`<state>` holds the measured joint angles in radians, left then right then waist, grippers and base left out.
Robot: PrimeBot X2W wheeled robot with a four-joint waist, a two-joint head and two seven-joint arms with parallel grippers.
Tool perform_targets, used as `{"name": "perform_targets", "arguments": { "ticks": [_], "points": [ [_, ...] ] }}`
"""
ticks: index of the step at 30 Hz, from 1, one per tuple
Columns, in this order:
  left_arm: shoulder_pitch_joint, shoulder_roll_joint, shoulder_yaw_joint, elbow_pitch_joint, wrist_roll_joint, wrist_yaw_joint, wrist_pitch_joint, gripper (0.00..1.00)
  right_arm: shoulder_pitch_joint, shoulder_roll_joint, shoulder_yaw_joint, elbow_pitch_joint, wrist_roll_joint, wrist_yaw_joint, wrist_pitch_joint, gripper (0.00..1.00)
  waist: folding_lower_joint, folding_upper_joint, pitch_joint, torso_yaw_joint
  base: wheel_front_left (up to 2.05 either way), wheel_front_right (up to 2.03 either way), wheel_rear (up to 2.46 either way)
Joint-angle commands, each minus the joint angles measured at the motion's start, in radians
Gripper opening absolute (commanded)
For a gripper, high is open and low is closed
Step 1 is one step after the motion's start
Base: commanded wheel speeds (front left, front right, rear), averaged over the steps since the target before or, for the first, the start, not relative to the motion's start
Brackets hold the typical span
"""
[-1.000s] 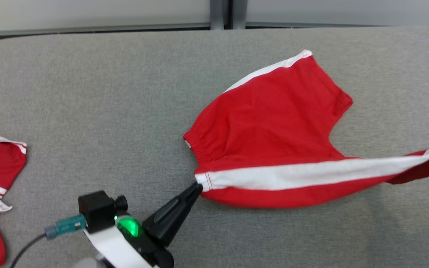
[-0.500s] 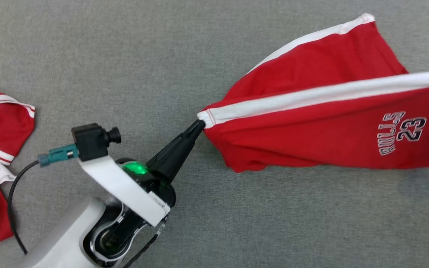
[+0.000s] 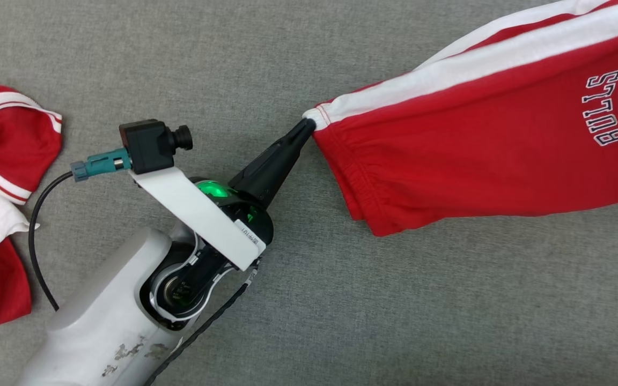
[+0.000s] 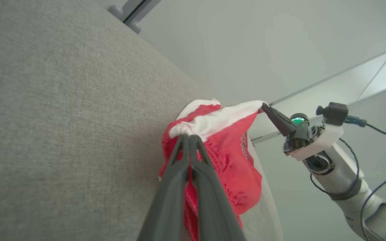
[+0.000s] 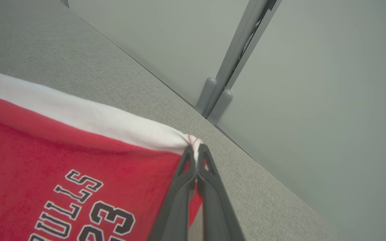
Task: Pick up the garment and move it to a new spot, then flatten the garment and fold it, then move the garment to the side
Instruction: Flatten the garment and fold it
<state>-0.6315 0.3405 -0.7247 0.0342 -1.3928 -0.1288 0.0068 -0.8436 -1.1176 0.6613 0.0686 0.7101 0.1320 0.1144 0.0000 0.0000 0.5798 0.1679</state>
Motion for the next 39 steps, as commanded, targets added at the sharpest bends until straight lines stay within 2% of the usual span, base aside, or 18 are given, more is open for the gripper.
{"name": "perform_targets", "arguments": {
  "ticks": [1, 6, 7, 9, 10, 11, 12, 13, 20, 22, 24, 27, 30, 33, 35, 39],
  "points": [
    [-0.024, 0.002, -0.003, 0.009, -0.005, -0.001, -0.008, 0.0, -0.036, 0.006, 0.029, 0.021, 0.005, -0.003, 0.0, 0.0, 0.0, 0.0, 0.018, 0.017, 0.0, 0.0, 0.0],
    [-0.049, -0.005, -0.03, 0.033, 0.005, -0.001, -0.038, 0.0, -0.137, 0.02, 0.126, 0.093, 0.024, -0.003, -0.022, 0.0, 0.0, 0.0, 0.038, 0.033, 0.0, 0.0, 0.0],
    [-0.054, -0.005, -0.034, 0.041, 0.008, -0.001, -0.046, 0.0, -0.153, 0.022, 0.143, 0.107, 0.029, -0.003, -0.027, 0.05, 0.0, 0.0, 0.04, 0.035, 0.0, 0.0, 0.0],
    [-0.059, -0.002, -0.036, 0.067, 0.015, 0.0, -0.067, 0.0, -0.18, 0.03, 0.172, 0.135, 0.042, -0.003, -0.043, 0.42, 0.0, 0.0, 0.041, 0.037, 0.0, 0.0, 0.0],
    [-0.062, -0.002, -0.037, 0.083, 0.019, 0.0, -0.078, 0.08, -0.19, 0.035, 0.188, 0.146, 0.049, -0.003, -0.051, 0.94, 0.0, 0.0, 0.041, 0.036, 0.0, 0.0, 0.0],
    [-0.065, -0.001, -0.04, 0.097, 0.023, 0.0, -0.085, 0.46, -0.202, 0.04, 0.198, 0.161, 0.052, -0.003, -0.065, 1.0, 0.0, 0.0, 0.039, 0.036, 0.0, 0.0, 0.0],
    [-0.068, -0.001, -0.042, 0.11, 0.029, 0.0, -0.094, 0.96, -0.212, 0.047, 0.207, 0.177, 0.056, -0.003, -0.081, 1.0, 0.0, 0.0, 0.036, 0.034, 0.0, 0.0, 0.0],
    [-0.068, -0.001, -0.042, 0.124, 0.029, 0.0, -0.103, 1.0, -0.215, 0.06, 0.217, 0.191, 0.067, -0.002, -0.097, 1.0, 0.0, 0.0, 0.031, 0.032, 0.0, 0.0, 0.0],
    [-0.05, 0.009, -0.071, 0.193, 0.082, 0.003, -0.153, 1.0, -0.179, 0.098, 0.248, 0.27, 0.107, -0.003, -0.212, 1.0, 0.0, 0.0, -0.034, 0.012, 0.0, 0.0, 0.0],
    [-0.036, 0.012, -0.086, 0.217, 0.131, 0.02, -0.189, 1.0, -0.138, 0.11, 0.257, 0.292, 0.124, -0.002, -0.248, 1.0, 0.0, 0.0, -0.071, 0.004, 0.0, 0.0, 0.0],
    [-0.02, 0.015, -0.09, 0.228, 0.191, 0.054, -0.229, 1.0, -0.088, 0.121, 0.261, 0.311, 0.146, -0.003, -0.273, 1.0, 0.0, 0.0, -0.11, -0.006, 0.0, 0.0, 0.0],
    [0.032, 0.013, -0.066, 0.223, 0.317, 0.144, -0.267, 1.0, 0.004, 0.158, 0.257, 0.335, 0.192, -0.003, -0.299, 1.0, 0.0, 0.0, -0.167, -0.021, 0.0, 0.0, 0.0],
    [0.124, -0.035, 0.041, 0.156, 0.451, 0.23, -0.272, 1.0, 0.089, 0.199, 0.249, 0.362, 0.252, -0.003, -0.305, 1.0, 0.0, 0.0, -0.211, -0.025, 0.0, 0.0, 0.0],
    [0.245, -0.101, 0.14, 0.092, 0.609, 0.282, -0.271, 1.0, 0.139, 0.221, 0.237, 0.405, 0.286, -0.003, -0.31, 1.0, 0.0, 0.0, -0.244, -0.005, 0.0, 0.0, 0.0],
    [0.302, -0.144, 0.182, 0.069, 0.711, 0.296, -0.271, 1.0, 0.152, 0.232, 0.233, 0.435, 0.295, -0.002, -0.31, 1.0, 0.0, 0.0, -0.259, 0.016, 0.0, 0.0, 0.0],
    [0.401, -0.217, 0.216, 0.058, 0.866, 0.286, -0.271, 1.0, 0.151, 0.238, 0.217, 0.501, 0.33, -0.002, -0.284, 1.0, 0.0, 0.0, -0.277, 0.067, 0.0, 0.0, 0.0]
  ]
}}
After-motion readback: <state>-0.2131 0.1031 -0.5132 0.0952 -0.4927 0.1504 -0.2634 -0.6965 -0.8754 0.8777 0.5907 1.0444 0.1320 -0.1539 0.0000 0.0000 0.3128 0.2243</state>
